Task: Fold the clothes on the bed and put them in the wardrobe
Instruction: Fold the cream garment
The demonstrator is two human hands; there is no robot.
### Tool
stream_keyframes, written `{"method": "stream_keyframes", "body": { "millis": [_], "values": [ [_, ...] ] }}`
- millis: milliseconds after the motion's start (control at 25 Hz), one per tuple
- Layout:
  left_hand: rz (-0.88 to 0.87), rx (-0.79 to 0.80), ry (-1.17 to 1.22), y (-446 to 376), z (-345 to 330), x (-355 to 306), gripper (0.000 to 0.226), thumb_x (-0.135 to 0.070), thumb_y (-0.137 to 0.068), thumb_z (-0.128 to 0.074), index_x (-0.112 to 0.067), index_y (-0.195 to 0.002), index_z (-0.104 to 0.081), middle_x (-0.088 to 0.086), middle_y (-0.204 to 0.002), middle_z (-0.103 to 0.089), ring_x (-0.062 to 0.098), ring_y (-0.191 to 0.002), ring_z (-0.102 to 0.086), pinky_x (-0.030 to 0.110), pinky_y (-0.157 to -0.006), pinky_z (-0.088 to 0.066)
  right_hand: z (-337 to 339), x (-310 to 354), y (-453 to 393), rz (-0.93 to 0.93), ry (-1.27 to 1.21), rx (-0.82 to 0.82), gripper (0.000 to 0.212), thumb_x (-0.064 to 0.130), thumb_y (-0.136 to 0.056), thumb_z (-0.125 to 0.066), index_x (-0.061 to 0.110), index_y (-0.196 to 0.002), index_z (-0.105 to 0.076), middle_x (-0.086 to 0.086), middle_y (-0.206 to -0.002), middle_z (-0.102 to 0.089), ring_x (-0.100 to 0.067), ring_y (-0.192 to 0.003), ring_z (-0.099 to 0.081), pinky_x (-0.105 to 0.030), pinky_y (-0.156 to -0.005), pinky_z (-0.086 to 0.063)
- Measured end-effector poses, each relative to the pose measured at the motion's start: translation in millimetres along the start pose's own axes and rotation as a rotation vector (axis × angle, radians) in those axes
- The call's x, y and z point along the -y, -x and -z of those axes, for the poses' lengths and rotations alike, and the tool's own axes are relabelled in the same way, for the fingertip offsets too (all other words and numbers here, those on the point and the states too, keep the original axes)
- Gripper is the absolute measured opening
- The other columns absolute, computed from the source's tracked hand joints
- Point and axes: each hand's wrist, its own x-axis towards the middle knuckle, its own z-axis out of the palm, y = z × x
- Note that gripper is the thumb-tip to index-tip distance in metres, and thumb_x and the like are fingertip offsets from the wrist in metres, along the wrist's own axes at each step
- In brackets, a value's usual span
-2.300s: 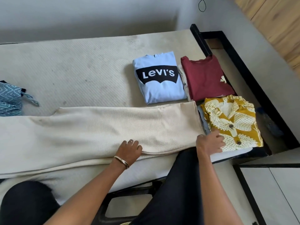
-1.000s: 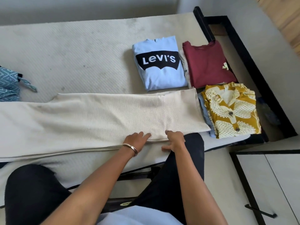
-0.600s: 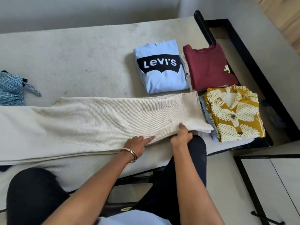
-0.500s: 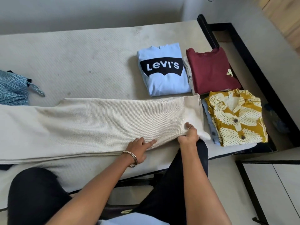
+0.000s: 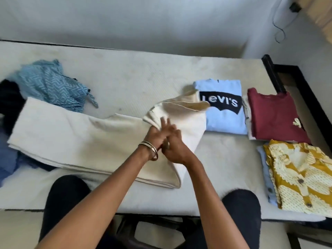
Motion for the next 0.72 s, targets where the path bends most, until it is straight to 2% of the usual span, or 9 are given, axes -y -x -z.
{"method": "stream_keyframes", "body": {
  "millis": [40,80,120,200,280,440,560,640,720],
  "values": [
    [0.042,-0.212,0.103,-3.4,24.5,-2.9,0.015,-0.013,-0.089,-0.065,-0.009,-0.102,-0.060,0.003,-0.080,-0.065,0.010,-0.059,-0.065,0.029,-0.058,-0.053,-3.5,3.6,-10.7,0.008,-0.048,0.217,0.073,-0.013,-0.079,-0.048,0.003,-0.149,-0.033,-0.013,-0.156,-0.030,-0.029,-0.146,-0.023,-0.029,-0.109,-0.028],
    [0.105,-0.356,0.210,-5.6,47.9,-5.9,0.014,-0.013,-0.093,-0.061,-0.007,-0.105,-0.061,0.005,-0.078,-0.066,0.012,-0.055,-0.065,0.029,-0.057,-0.054,-6.8,5.0,-16.6,0.000,-0.141,0.340,0.070,-0.016,-0.078,-0.047,0.005,-0.145,-0.043,-0.011,-0.151,-0.040,-0.024,-0.142,-0.033,-0.027,-0.107,-0.034],
    [0.148,-0.434,0.319,-5.8,73.8,-12.4,0.019,-0.015,-0.095,-0.058,-0.004,-0.111,-0.062,0.007,-0.081,-0.069,0.015,-0.060,-0.067,0.032,-0.062,-0.057,-15.2,6.6,-23.1,-0.028,-0.236,0.353,0.065,-0.017,-0.078,-0.046,0.007,-0.138,-0.053,-0.008,-0.143,-0.052,-0.017,-0.133,-0.048,-0.025,-0.099,-0.043],
    [0.141,-0.483,0.460,-1.6,121.3,-33.3,0.021,-0.017,-0.097,-0.054,-0.006,-0.114,-0.061,0.006,-0.084,-0.073,0.019,-0.075,-0.069,0.042,-0.081,-0.054,-40.8,13.7,-36.1,-0.089,-0.341,0.156,0.053,-0.016,-0.081,-0.045,0.009,-0.124,-0.065,-0.003,-0.119,-0.070,-0.008,-0.104,-0.067,-0.019,-0.079,-0.047],
    [0.030,-0.453,0.521,4.7,159.6,-65.9,0.020,-0.016,-0.098,-0.051,-0.008,-0.114,-0.060,0.007,-0.097,-0.072,0.022,-0.087,-0.067,0.044,-0.088,-0.050,-69.6,22.0,-52.0,-0.096,-0.288,-0.080,0.043,-0.010,-0.085,-0.049,0.014,-0.115,-0.070,0.009,-0.107,-0.072,0.000,-0.094,-0.065,-0.019,-0.075,-0.045],
    [-0.252,-0.393,0.532,13.7,248.0,-142.6,0.017,-0.017,-0.095,-0.052,-0.012,-0.108,-0.062,0.007,-0.104,-0.071,0.023,-0.099,-0.067,0.042,-0.091,-0.053,-113.0,45.4,-87.4,-0.109,-0.202,-0.139,0.036,0.002,-0.092,-0.057,0.024,-0.119,-0.067,0.034,-0.107,-0.054,-0.009,-0.095,-0.056,-0.027,-0.087,-0.046],
    [-0.331,-0.550,0.485,25.8,331.5,-160.3,0.020,-0.020,-0.093,-0.055,-0.013,-0.110,-0.063,0.007,-0.114,-0.068,0.023,-0.104,-0.066,0.041,-0.090,-0.054,-146.5,50.6,-108.4,-0.055,-0.161,-0.070,0.035,0.008,-0.091,-0.061,0.024,-0.122,-0.064,0.026,-0.117,-0.057,-0.010,-0.112,-0.051,-0.030,-0.093,-0.045],
    [-0.217,-0.780,0.402,36.6,394.6,-139.9,0.024,-0.021,-0.093,-0.059,-0.012,-0.114,-0.064,0.007,-0.113,-0.068,0.024,-0.101,-0.065,0.041,-0.083,-0.055,-170.5,48.6,-117.5,-0.060,-0.101,0.018,0.036,0.014,-0.090,-0.064,0.025,-0.124,-0.062,0.014,-0.124,-0.060,-0.018,-0.120,-0.052,-0.039,-0.099,-0.045],
    [0.036,-1.043,0.202,48.8,432.6,-109.0,0.031,-0.027,-0.090,-0.062,-0.007,-0.114,-0.063,0.012,-0.113,-0.066,0.027,-0.100,-0.063,0.044,-0.085,-0.054,-186.8,44.9,-120.0,-0.154,0.024,0.136,0.039,0.021,-0.093,-0.062,0.025,-0.132,-0.056,0.010,-0.136,-0.053,-0.020,-0.128,-0.043,-0.043,-0.105,-0.037]
  ]
}}
